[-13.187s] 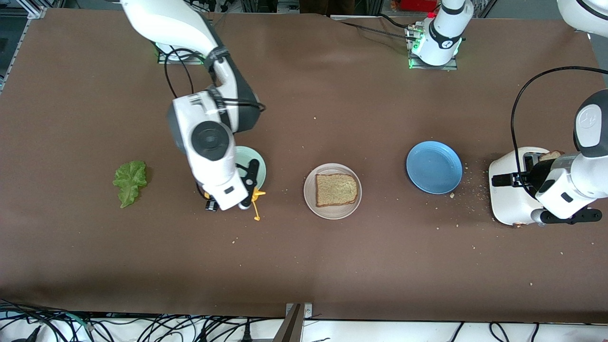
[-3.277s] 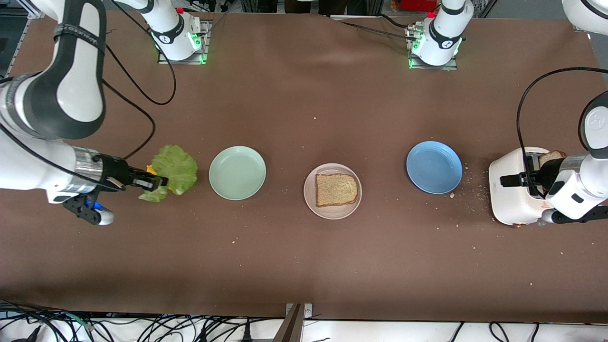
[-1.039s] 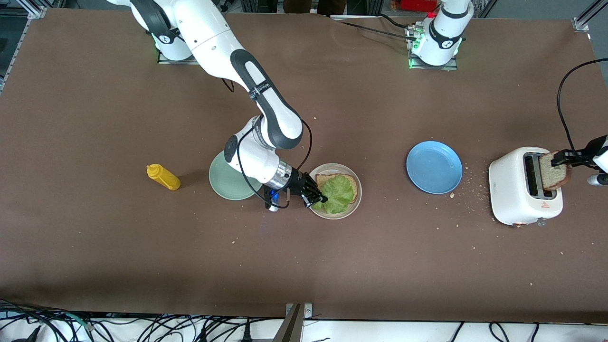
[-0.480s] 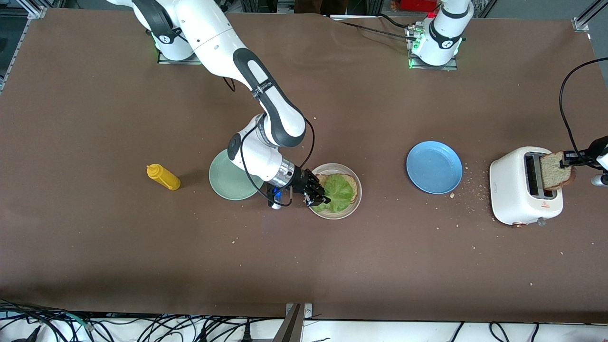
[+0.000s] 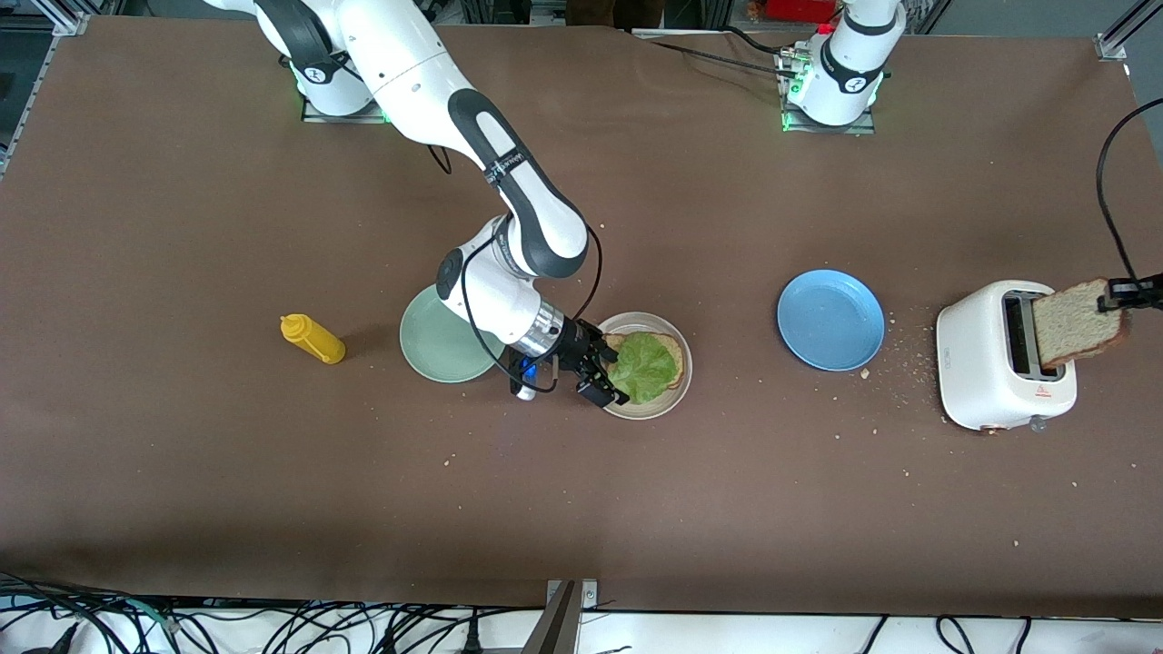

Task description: Make sandwich in beige plate with both arms

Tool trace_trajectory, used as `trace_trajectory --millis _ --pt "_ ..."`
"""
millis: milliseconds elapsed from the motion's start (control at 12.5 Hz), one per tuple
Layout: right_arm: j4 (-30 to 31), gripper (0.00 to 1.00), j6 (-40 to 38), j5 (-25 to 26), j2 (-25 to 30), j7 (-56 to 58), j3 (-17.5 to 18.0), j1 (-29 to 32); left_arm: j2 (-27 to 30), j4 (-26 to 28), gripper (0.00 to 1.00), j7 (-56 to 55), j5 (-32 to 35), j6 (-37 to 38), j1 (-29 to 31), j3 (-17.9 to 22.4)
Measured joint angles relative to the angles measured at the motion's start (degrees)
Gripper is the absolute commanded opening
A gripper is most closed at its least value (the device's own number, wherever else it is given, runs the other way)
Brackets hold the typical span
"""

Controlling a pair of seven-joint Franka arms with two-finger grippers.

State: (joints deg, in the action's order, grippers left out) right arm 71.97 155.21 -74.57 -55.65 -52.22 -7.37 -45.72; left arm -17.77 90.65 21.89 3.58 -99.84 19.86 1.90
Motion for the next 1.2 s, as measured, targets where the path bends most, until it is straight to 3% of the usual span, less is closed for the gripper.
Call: trace_trajectory --millis 240,480,639,799,1039,1199 --pt "1.4 0.99 -0.2 0.2 2.3 -0.2 -1.4 0.0 0.1 -6.9 0.00 0.1 -0.6 8.8 -0.8 -1.5" --pt "7.0 0.99 -8.3 3.9 8.5 -0.2 -5.7 -0.1 0.0 -10.1 0.00 0.0 -8.7 13.3 -3.0 -2.8" --pt "9.9 0.99 -20.6 11.9 13.3 -0.5 -11.4 0.0 -1.1 -9.9 0.00 -0.1 -14.6 13.8 -4.8 -3.0" --pt "10.5 0.99 -34.0 24.1 17.0 -0.5 -17.0 0.2 -3.7 -9.9 0.00 -1.5 -18.3 13.9 -8.4 -3.2" --pt "10.5 0.99 -44.5 40.6 20.9 2.3 -19.5 0.5 -9.0 -9.9 0.00 -3.4 -28.3 13.9 -12.5 -3.6" --pt "9.9 0.99 -49.4 44.8 21.9 10.8 -22.1 0.3 -13.5 -9.8 0.00 -3.4 -35.9 13.9 -13.5 -3.7"
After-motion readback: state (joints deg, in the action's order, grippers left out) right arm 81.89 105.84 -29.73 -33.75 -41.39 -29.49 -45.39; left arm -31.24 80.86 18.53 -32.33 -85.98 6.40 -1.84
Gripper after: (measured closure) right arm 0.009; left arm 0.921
